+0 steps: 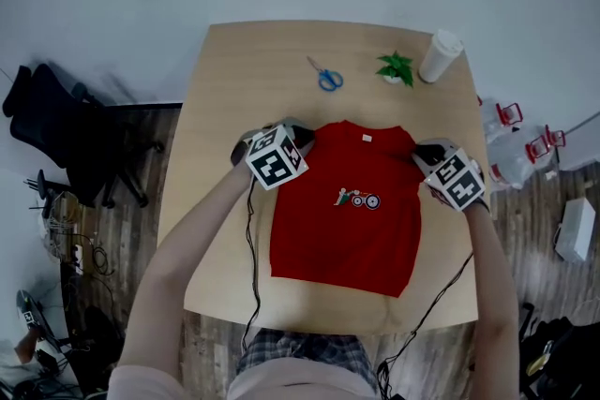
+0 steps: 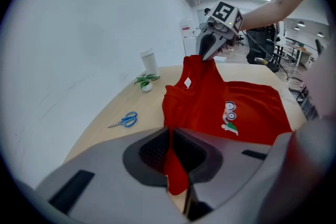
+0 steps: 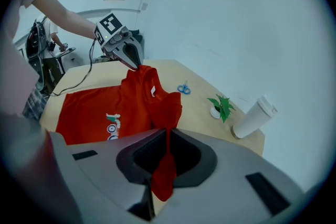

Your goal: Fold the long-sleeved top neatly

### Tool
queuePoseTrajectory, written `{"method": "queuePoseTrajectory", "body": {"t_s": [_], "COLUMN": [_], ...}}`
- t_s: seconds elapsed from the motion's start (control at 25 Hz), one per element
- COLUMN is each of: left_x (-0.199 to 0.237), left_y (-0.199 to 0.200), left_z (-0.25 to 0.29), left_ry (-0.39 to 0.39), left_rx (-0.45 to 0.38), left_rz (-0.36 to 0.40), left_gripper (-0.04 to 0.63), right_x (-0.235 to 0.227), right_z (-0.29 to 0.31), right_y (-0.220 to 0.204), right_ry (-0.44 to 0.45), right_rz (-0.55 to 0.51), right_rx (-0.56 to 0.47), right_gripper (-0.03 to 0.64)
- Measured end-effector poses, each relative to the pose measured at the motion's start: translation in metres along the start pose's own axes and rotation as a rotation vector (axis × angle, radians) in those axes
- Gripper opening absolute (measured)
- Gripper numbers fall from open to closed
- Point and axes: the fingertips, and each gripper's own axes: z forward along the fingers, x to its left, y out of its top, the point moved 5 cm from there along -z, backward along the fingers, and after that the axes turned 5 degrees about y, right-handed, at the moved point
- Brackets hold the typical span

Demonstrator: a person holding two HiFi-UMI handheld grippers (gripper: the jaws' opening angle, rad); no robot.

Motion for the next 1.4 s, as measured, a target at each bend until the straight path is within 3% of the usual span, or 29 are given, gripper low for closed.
{"method": "queuePoseTrajectory", "body": {"t_s": [0.24,0.48,0.64,1.16,1.4], "left_x": [-0.058,-0.123,-0.163,-0.267,-0.288], "left_y": [-0.010,-0.031,-0.047,-0.101,-0.114], "left_z": [-0.055,-0.085,-0.095,-0.108,-0.102], "left_ry": [-0.061,-0.156,-0.225,-0.382,-0.407], "left_rx": [-0.038,-0.033,-0.003,0.088,0.137], "left_rz": [0.038,0.025,0.054,0.012,-0.007], "left_gripper": [0.028,0.028,0.028,0.026,0.029], "right_x": [0.076,0.156,0.199,0.294,0.317], "right_z": [-0.041,-0.050,-0.044,-0.030,-0.016], "right_y": [0.000,-0.023,-0.044,-0.108,-0.134], "right_ry": [0.083,0.201,0.273,0.390,0.411], "right_rz": [-0.094,-0.132,-0.139,-0.155,-0.152], "right_rx": [-0.044,0.013,0.060,0.230,0.300], "right_gripper": [0.038,0.038,0.040,0.045,0.068]}}
